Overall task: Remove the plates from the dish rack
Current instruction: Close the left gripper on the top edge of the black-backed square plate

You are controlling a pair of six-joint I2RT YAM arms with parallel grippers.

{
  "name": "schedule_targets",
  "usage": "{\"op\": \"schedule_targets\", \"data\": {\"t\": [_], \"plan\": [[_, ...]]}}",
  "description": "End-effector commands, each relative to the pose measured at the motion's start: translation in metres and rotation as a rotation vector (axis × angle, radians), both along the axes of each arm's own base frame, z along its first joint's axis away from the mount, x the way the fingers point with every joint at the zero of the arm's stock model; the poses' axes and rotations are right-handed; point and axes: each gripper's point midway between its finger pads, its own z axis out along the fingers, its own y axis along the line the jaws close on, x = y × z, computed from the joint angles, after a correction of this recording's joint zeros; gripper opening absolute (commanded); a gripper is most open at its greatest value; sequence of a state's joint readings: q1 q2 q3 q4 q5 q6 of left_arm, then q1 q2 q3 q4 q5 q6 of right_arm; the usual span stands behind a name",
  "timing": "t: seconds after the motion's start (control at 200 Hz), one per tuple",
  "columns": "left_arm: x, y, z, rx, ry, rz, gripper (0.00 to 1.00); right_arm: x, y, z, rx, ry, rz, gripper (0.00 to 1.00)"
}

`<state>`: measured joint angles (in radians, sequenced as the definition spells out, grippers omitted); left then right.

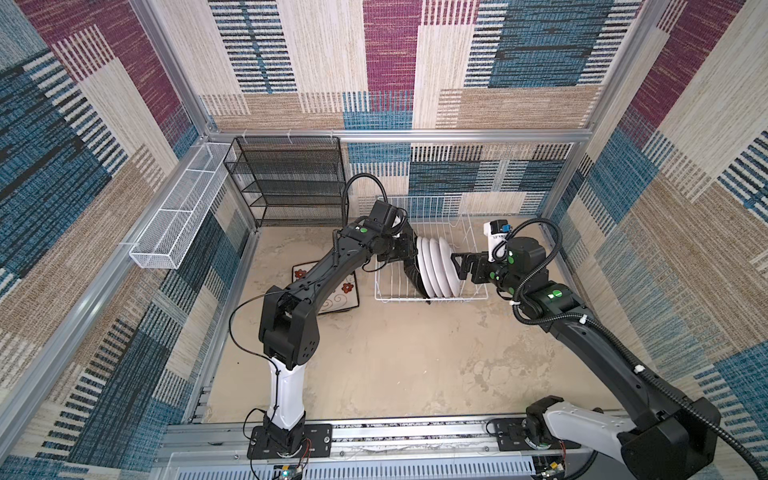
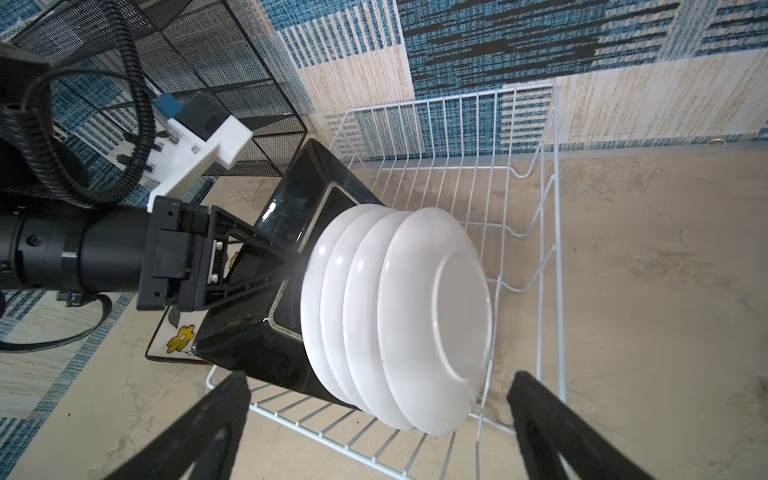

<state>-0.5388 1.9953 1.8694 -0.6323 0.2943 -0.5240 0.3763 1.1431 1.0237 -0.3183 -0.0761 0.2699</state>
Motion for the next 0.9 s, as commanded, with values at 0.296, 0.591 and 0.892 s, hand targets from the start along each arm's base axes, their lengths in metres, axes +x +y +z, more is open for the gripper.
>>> {"op": "schedule_targets", "data": {"t": [0.296, 0.591, 0.892], "plan": [[-0.001, -0.003, 0.004, -0.034, 0.022, 0.034, 0.33, -0.001, -0.004, 0.011, 0.022, -0.058, -0.010, 0.99], [-0.007, -0.008, -0.003, -0.047, 0.060, 0.027, 0.37, -0.001, -0.003, 0.013, 0.026, -0.064, -0.003, 0.99], [-0.010, -0.009, -0.008, -0.048, 0.081, 0.033, 0.36, -0.002, -0.004, 0.014, 0.030, -0.074, -0.004, 0.99]]}}
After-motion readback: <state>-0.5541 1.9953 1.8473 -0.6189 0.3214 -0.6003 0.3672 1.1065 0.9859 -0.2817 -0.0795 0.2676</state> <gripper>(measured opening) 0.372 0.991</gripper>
